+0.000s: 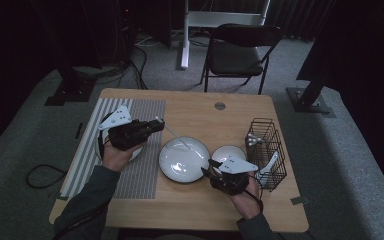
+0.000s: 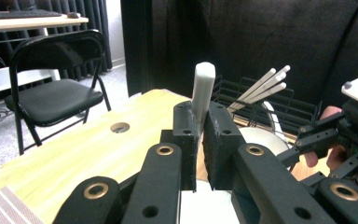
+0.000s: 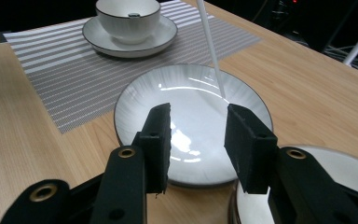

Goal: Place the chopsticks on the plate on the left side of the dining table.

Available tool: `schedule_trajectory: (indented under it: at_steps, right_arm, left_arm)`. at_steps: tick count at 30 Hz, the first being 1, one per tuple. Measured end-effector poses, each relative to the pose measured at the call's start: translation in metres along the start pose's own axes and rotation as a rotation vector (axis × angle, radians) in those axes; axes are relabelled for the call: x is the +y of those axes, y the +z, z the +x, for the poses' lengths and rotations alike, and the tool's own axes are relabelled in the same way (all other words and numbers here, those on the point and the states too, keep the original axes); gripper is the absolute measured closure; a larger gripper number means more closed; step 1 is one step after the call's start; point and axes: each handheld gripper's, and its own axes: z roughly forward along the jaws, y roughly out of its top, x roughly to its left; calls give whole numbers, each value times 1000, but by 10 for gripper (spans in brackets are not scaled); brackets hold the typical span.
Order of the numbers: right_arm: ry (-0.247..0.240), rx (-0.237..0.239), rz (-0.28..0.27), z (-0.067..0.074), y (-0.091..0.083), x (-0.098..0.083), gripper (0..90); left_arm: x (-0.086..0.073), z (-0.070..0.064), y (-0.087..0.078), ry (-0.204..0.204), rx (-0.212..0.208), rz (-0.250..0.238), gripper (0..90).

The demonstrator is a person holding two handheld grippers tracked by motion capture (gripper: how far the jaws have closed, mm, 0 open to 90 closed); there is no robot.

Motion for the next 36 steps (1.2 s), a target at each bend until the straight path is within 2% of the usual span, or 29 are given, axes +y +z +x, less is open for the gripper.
schedule_trajectory:
  at_steps: [9, 17, 22, 23, 36]
  right_arm:
    - [-55, 48, 19, 4, 21, 16, 628]
    - [-114, 95, 35, 14, 51, 33, 688]
    - [-134, 105, 49, 19, 72, 38, 704]
    - [-129, 111, 56, 20, 81, 39, 705]
    - [-144, 94, 103, 22, 120, 37, 707]
  left_arm:
    - [-11, 7, -14, -15, 2, 6, 848]
    - [-12, 11, -35, -19, 14, -1, 848]
    - [-13, 9, -44, -21, 13, -2, 848]
    - [-13, 9, -45, -20, 13, -2, 849]
    - [-13, 5, -58, -26, -6, 0, 849]
